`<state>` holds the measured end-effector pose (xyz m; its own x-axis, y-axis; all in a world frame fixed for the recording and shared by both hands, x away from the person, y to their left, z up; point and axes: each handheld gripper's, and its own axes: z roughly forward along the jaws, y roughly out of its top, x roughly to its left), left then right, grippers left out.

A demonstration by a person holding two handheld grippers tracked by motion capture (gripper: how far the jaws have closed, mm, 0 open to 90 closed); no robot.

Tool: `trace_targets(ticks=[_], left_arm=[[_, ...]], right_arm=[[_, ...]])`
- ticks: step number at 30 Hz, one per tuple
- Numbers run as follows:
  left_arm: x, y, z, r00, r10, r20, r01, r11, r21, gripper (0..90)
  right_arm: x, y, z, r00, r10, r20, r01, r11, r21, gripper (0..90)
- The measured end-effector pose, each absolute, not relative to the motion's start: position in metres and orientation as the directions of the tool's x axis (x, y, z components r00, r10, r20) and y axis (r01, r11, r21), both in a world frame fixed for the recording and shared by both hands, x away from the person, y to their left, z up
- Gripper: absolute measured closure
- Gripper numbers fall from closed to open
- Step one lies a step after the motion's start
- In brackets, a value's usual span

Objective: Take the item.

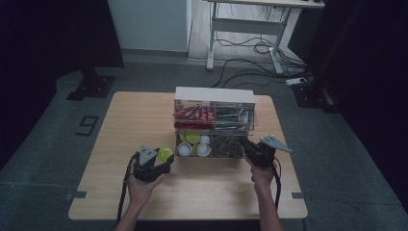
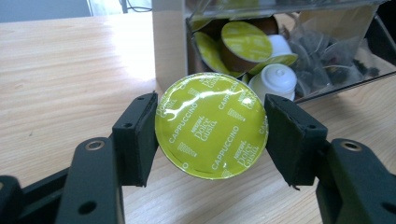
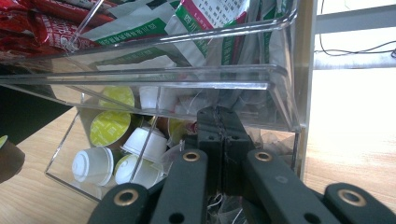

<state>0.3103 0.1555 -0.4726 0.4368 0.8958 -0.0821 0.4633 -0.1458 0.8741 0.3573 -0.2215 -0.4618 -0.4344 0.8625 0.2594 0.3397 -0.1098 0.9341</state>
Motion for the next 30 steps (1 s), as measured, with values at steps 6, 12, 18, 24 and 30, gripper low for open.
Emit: trace_targets(ticks=[6, 12, 18, 24, 30], left_arm=[[0.311, 0.164, -0.478, 0.419, 0.904, -0.088, 0.477, -0.137, 0.868, 38.3], [0.313, 0.177, -0.488, 0.39, 0.917, -0.087, 0.507, -0.135, 0.851, 38.2], [0.316, 0.188, -0.5, 0.357, 0.93, -0.082, 0.544, -0.136, 0.828, 38.2], [0.319, 0.194, -0.511, 0.336, 0.939, -0.068, 0.581, -0.15, 0.8, 38.2], [0.321, 0.197, -0.519, 0.32, 0.945, -0.063, 0.615, -0.156, 0.773, 38.1]], right_arm=[[0.358, -0.221, -0.462, -0.434, 0.863, 0.258, 0.341, -0.108, 0.934, 88.5], [0.358, -0.221, -0.463, -0.433, 0.864, 0.258, 0.343, -0.107, 0.933, 88.5], [0.358, -0.221, -0.464, -0.433, 0.864, 0.259, 0.345, -0.107, 0.932, 88.5], [0.358, -0.22, -0.464, -0.432, 0.864, 0.257, 0.346, -0.105, 0.932, 88.5], [0.359, -0.221, -0.464, -0.432, 0.864, 0.258, 0.345, -0.107, 0.933, 88.5]])
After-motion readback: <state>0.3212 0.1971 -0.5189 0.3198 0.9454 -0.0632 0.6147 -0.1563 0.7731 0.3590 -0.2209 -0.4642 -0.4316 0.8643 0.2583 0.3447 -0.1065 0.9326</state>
